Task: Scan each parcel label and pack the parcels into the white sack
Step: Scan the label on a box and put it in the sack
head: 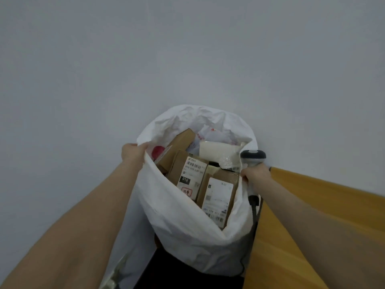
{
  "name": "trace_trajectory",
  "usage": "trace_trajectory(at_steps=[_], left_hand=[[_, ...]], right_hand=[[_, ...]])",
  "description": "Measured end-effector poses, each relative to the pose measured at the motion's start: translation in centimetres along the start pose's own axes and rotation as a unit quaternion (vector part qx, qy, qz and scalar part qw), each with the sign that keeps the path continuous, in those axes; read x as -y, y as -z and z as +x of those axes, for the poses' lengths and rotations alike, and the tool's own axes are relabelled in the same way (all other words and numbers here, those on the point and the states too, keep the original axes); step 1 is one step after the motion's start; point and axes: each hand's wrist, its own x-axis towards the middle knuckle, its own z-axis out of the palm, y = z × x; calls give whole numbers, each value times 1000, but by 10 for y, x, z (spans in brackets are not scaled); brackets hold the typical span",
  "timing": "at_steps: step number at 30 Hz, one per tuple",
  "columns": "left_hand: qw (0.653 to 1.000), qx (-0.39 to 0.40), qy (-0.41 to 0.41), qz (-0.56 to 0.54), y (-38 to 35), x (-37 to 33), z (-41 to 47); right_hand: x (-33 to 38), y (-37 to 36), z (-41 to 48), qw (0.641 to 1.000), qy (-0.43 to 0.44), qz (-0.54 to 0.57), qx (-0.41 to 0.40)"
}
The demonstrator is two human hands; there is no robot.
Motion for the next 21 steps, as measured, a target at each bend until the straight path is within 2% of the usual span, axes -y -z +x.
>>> trace_trajectory(at_steps=[1, 3, 5, 6, 8, 9, 12, 13, 15, 16, 17, 19, 21], left_hand=[[999, -5, 6, -37, 2, -2, 6], [998, 41, 7, -41, 6, -4, 6], [994, 97, -36, 45, 6, 0, -9], [983, 115, -86, 111, 4, 3, -22], [945, 163, -203, 199, -1, 6, -52], [920, 215, -244, 220, -4, 7, -66], [828, 412, -279, 258, -5, 9, -102], [796, 448, -291, 285, -5, 13, -111], [750, 442, -336, 359, -10, 22, -125], [749, 414, -348, 383, -13, 26, -128], [769, 382, -341, 383, -15, 27, -130], [840, 318, -308, 313, -15, 21, -123], [888, 264, -289, 241, -13, 9, -111]], right_hand=[[9, 0, 0, 999, 5, 45, -3], [28, 2, 1, 994, 15, 109, -16], [40, 3, 0, 988, 11, 150, -26], [44, 3, -1, 986, 3, 162, -30], [46, 1, -1, 986, -4, 163, -31], [46, 0, 0, 987, -6, 158, -35], [46, 0, -1, 987, -2, 149, -53], [45, 1, -2, 987, -1, 149, -57], [41, 3, -3, 987, 2, 148, -62], [38, 5, -3, 988, 3, 145, -62], [37, 8, -5, 989, 7, 137, -57], [35, 17, -8, 992, 40, 110, -46], [37, 25, -16, 987, 110, 111, -25]])
